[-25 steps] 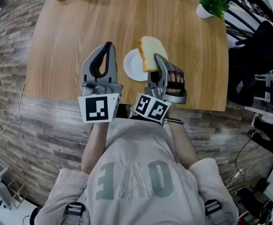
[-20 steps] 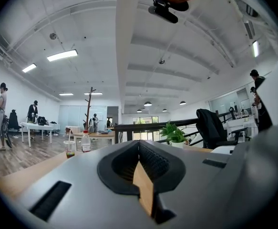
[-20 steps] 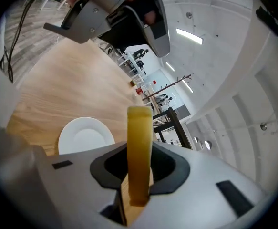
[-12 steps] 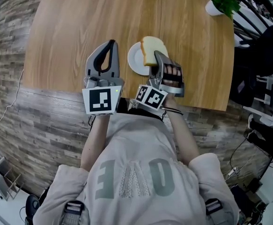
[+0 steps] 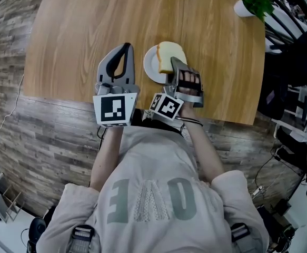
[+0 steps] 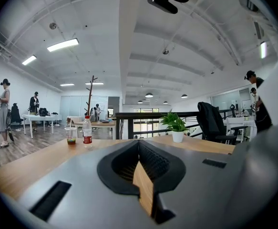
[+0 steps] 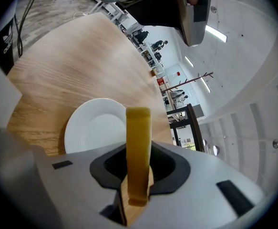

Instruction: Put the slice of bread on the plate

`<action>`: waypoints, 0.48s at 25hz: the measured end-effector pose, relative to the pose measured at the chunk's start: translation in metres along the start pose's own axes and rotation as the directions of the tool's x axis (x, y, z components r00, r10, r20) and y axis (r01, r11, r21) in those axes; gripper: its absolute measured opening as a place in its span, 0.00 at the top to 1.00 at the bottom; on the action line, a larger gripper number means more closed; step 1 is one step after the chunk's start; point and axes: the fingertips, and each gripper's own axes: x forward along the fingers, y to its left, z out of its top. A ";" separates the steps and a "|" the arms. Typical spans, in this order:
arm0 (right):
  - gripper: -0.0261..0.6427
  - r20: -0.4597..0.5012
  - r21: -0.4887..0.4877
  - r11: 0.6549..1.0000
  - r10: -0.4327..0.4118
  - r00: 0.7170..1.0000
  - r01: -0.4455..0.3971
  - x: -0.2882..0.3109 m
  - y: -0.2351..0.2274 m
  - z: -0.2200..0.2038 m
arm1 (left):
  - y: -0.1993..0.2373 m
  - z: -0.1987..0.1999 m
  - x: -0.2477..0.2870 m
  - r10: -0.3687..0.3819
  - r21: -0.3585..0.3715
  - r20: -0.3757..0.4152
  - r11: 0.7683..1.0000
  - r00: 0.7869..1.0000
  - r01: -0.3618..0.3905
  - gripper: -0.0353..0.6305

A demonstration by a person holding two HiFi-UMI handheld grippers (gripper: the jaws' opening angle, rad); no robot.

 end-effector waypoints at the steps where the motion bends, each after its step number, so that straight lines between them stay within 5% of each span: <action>1: 0.82 0.002 0.001 1.000 0.007 1.000 -0.007 0.001 0.001 0.000 | -0.001 -0.001 0.000 -0.001 -0.003 -0.003 1.000 1.000 0.001 0.94; 12: 0.77 0.086 0.142 0.958 0.238 0.967 -0.249 0.000 0.012 0.009 | -0.001 -0.006 0.000 -0.004 -0.018 -0.018 1.000 1.000 0.004 0.94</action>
